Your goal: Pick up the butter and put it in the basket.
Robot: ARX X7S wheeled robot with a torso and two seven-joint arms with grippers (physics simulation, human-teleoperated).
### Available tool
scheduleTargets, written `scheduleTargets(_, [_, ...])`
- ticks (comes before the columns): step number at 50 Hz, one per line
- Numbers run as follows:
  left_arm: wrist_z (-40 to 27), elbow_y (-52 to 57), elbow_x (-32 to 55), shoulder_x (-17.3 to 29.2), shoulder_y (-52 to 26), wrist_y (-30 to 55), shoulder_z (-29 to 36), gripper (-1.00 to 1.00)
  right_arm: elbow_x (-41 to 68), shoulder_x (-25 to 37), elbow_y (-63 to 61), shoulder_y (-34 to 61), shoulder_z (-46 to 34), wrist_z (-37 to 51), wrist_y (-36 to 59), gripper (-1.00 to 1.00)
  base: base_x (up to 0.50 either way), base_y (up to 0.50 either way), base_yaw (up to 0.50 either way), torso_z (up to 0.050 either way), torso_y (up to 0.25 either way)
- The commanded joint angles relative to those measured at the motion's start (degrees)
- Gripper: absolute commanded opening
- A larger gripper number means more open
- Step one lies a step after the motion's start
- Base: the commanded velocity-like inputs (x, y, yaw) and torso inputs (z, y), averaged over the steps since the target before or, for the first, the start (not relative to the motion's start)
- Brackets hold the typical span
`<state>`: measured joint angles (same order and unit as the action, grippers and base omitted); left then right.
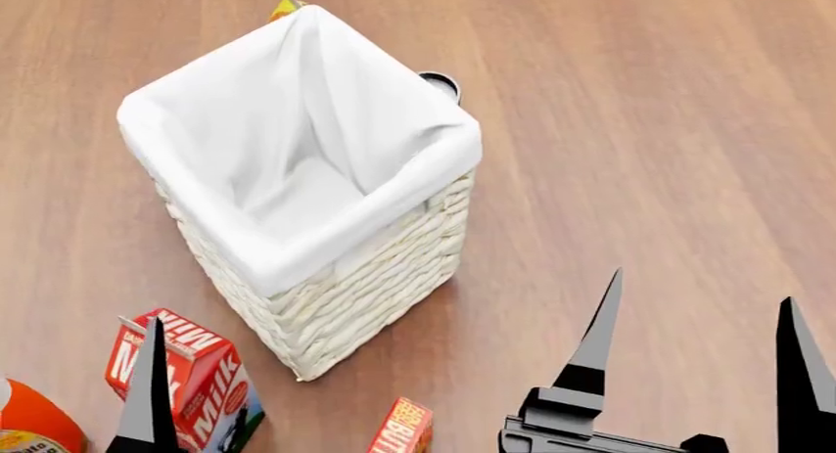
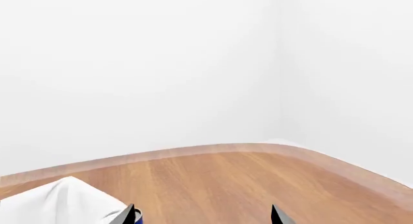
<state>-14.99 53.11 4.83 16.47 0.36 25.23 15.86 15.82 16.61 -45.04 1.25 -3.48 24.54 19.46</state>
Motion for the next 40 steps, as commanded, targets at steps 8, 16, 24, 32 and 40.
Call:
scheduleTargets(8, [-0.97,-0.45,0.24,0.06,0.06,-1.53,-0.10,1.00,1.21,0.55,0.23,-0.07,0.01,0.20,-0.68,1.00,0.20,-0.04,0.00,0.007,-0.021])
scheduleTargets(16, [-0.52,-0.38,1.66,0.31,0.39,-2.71,-0.36,1.00,1.49,0.78,0.34,0.00,-0.11,0.41,-0.73,1.00,0.49,-0.10,0.00,0.000,0.000])
scheduleTargets(24, [-0.10,0.01,4.20,0.08,0.42,-2.28,-0.67,1.00,1.22,0.99,0.10,0.02,-0.37,1.06,-0.37,1.00,0.33,-0.07,0.00,0.000,0.000])
scheduleTargets(32, [-0.37,0.82,4.92,0.01,0.97,-1.92,0.12,1.00,2.07,1.21,-0.13,-0.05,0.04,1.31,-0.37,1.00,0.00,0.00,0.00,0.000,0.000])
scheduleTargets(40, [-0.62,2.68,4.18,0.67,5.15,-2.82,3.51,1.00,2.66,1.45,-0.79,0.05,0.01,1.62,-0.06,1.00,0.00,0.00,0.00,0.000,0.000])
